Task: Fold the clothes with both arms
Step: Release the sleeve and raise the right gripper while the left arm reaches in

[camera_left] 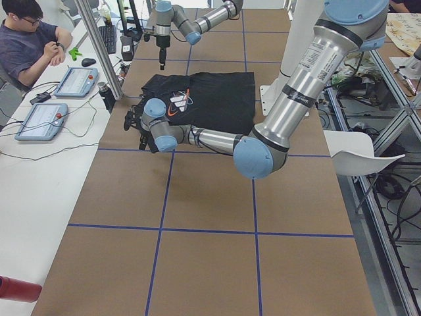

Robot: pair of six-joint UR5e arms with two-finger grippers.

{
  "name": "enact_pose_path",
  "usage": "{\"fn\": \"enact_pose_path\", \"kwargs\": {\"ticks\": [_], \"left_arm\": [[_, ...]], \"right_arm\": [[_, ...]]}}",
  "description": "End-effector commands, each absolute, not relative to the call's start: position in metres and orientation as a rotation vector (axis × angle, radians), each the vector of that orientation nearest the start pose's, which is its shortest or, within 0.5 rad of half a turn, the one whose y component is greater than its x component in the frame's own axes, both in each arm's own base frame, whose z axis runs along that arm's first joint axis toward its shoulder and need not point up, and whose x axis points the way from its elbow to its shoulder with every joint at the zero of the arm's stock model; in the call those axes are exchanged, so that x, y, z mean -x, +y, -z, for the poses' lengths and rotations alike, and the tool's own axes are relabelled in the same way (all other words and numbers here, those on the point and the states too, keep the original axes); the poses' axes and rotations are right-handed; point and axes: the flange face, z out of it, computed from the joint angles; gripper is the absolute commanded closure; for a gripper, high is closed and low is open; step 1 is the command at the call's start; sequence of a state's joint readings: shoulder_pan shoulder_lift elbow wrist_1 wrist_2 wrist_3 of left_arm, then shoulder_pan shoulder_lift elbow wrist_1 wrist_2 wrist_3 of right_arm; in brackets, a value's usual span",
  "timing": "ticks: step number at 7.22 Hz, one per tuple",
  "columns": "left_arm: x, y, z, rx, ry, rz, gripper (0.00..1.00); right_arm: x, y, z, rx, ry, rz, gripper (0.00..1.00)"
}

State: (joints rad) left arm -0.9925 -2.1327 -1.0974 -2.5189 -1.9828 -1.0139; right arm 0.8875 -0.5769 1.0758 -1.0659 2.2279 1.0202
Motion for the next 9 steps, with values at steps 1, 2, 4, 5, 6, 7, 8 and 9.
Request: {"fn": "enact_pose_path", "kwargs": {"ticks": [1,2,4,5,6,7,8,9], "left_arm": [[-0.352,-0.675,-0.471,-0.461,0.984,0.181,0.01],[-0.356,-0.671,-0.474,-0.457,0.984,0.166,0.06],[-0.358,-0.668,-0.480,-0.449,0.980,0.164,0.06],[-0.361,-0.666,-0.478,-0.449,0.983,0.160,0.07],[-0.363,-0.665,-0.479,-0.446,0.981,0.157,0.10],[-0.363,-0.665,-0.479,-0.445,0.980,0.157,0.15],[-0.366,-0.664,-0.480,-0.442,0.979,0.154,0.19],[-0.366,-0.664,-0.482,-0.438,0.977,0.155,0.23]], "right_arm": [[0.463,-0.681,-0.163,-0.176,-1.121,0.013,0.01],[0.463,-0.682,-0.164,-0.177,-1.119,0.011,0.01],[0.464,-0.681,-0.161,-0.178,-1.119,0.011,0.01],[0.464,-0.681,-0.160,-0.179,-1.120,0.012,0.01],[0.465,-0.681,-0.161,-0.178,-1.119,0.011,0.01],[0.465,-0.681,-0.161,-0.179,-1.118,0.010,0.01],[0.465,-0.681,-0.161,-0.179,-1.118,0.010,0.01],[0.465,-0.682,-0.161,-0.177,-1.118,0.010,0.01]]}}
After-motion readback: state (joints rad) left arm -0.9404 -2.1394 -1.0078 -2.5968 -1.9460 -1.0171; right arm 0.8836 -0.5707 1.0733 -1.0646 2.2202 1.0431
